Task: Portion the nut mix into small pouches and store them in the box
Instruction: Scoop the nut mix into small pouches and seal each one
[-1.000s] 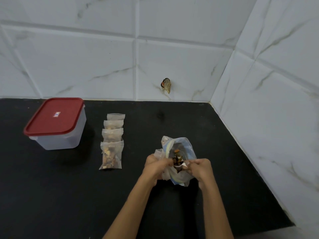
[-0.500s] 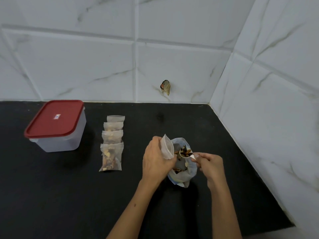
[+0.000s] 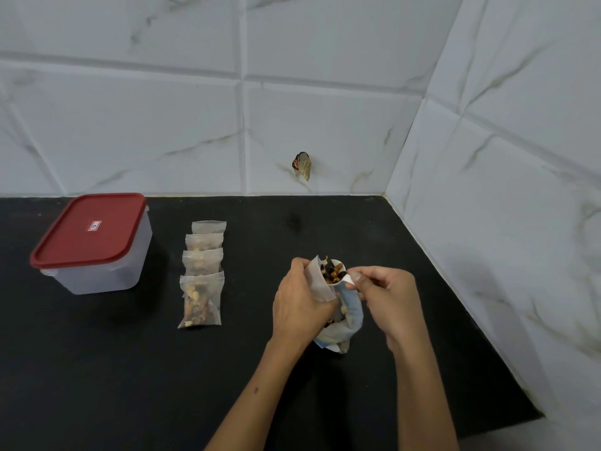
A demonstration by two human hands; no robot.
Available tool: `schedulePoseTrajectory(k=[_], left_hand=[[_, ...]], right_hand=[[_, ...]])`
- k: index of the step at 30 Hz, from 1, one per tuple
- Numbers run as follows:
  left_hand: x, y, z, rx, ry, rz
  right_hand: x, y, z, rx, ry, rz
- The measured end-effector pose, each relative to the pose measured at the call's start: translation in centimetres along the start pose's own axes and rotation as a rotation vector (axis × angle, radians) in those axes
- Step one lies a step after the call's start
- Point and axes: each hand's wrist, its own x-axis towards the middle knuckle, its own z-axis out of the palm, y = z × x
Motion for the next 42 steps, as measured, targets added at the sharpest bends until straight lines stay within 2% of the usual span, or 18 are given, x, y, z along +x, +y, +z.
schedulePoseTrajectory(k=[4, 8, 17, 25, 35, 39, 42], left_hand=[[-0.1, 0.3, 0.2, -0.037, -0.007, -0.025], [-0.3, 0.7, 0.3, -0.077, -0.008, -0.026], [-0.5, 0.8, 0.4, -0.217, 0.017, -0.004], [-0.6, 1.1, 0.1, -0.274, 0.05, -0.006], [-0.7, 0.9, -0.1, -0.348, 0.074, 0.047], [-0.6, 1.2, -0.2, -0.357, 0.101, 0.093], [-0.4, 1.2, -0.5, -0.341, 0.122, 0.155]], right_hand=[[-0.3, -0.1, 0.3, -0.259, 0.051, -0.16], [-0.8, -0.7, 0.5, -0.438, 0.033, -0.283], [-0.5, -1.3, 0.9, -0.738, -0.021, -0.311], [-0.8, -1.4, 0.7, -0.656, 0.119, -0.45], [-1.4, -1.7, 0.5, -0.545, 0.138, -0.399], [-1.6, -2.1, 0.9, -0.594, 0.064, -0.324], [-1.8, -2.3, 1.2, -0.582, 0.151, -0.365]])
